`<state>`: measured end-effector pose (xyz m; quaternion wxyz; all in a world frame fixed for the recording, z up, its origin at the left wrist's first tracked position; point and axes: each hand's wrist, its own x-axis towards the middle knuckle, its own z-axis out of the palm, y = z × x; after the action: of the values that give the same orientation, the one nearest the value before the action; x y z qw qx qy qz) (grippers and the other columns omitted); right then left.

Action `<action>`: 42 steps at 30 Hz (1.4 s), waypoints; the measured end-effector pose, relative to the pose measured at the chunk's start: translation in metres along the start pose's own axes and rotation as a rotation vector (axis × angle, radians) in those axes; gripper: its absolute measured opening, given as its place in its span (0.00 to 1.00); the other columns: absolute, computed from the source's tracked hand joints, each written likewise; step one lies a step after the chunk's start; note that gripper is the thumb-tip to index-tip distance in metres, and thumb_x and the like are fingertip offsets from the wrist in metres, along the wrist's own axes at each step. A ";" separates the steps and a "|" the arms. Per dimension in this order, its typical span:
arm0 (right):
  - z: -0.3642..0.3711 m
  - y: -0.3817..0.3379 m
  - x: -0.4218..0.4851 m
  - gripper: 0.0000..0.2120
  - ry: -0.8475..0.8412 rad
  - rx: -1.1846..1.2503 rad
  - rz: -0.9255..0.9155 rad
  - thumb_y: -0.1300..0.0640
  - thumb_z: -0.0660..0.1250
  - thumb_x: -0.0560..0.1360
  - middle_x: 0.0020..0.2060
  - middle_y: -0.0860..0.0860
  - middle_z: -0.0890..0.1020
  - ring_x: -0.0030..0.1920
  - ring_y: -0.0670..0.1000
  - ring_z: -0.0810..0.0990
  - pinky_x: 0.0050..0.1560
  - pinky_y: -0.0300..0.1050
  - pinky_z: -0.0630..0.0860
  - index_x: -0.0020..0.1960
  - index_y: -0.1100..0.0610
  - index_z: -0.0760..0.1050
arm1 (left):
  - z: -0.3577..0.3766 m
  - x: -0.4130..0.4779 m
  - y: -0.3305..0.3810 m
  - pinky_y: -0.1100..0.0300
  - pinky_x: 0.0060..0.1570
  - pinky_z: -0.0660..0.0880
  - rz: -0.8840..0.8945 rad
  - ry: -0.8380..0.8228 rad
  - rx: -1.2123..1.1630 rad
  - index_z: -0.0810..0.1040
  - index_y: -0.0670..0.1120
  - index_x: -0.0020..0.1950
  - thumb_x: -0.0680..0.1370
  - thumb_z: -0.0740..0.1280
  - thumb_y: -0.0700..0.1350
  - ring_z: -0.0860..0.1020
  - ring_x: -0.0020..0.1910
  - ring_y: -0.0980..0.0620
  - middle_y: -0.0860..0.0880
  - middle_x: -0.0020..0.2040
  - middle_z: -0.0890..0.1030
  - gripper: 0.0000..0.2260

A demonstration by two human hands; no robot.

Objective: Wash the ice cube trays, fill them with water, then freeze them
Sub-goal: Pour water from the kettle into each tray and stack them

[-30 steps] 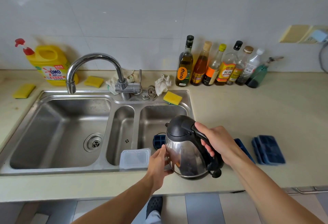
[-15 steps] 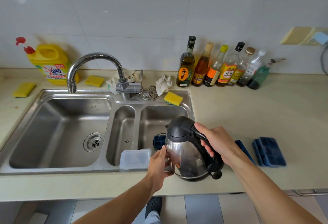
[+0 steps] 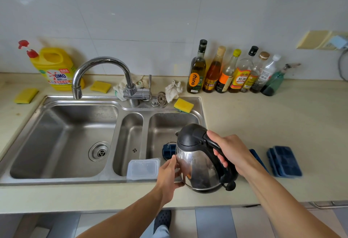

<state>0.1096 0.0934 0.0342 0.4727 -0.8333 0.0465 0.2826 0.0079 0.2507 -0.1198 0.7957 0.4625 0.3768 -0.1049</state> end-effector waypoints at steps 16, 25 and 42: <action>-0.004 0.003 -0.011 0.30 -0.005 -0.018 -0.011 0.37 0.68 0.76 0.21 0.53 0.74 0.20 0.51 0.69 0.23 0.38 0.68 0.23 0.55 0.75 | 0.002 -0.021 -0.003 0.47 0.44 0.81 -0.003 0.013 -0.037 0.83 0.45 0.56 0.85 0.58 0.55 0.82 0.56 0.43 0.46 0.54 0.85 0.19; -0.006 0.006 -0.016 0.29 -0.013 -0.030 -0.012 0.37 0.67 0.76 0.22 0.54 0.74 0.20 0.52 0.69 0.24 0.39 0.69 0.27 0.59 0.76 | 0.005 -0.029 -0.004 0.47 0.42 0.81 -0.009 0.022 -0.050 0.83 0.47 0.57 0.85 0.59 0.55 0.82 0.56 0.44 0.46 0.54 0.85 0.17; -0.019 0.012 -0.026 0.28 0.027 0.000 0.015 0.38 0.68 0.77 0.22 0.54 0.74 0.20 0.51 0.69 0.23 0.38 0.68 0.30 0.60 0.77 | 0.016 -0.028 -0.008 0.44 0.48 0.80 -0.030 -0.018 -0.015 0.83 0.43 0.57 0.85 0.58 0.56 0.82 0.57 0.43 0.45 0.55 0.86 0.20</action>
<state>0.0918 0.0665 0.0456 0.4701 -0.8366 0.0591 0.2749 -0.0079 0.2286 -0.1005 0.8007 0.4499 0.3774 -0.1183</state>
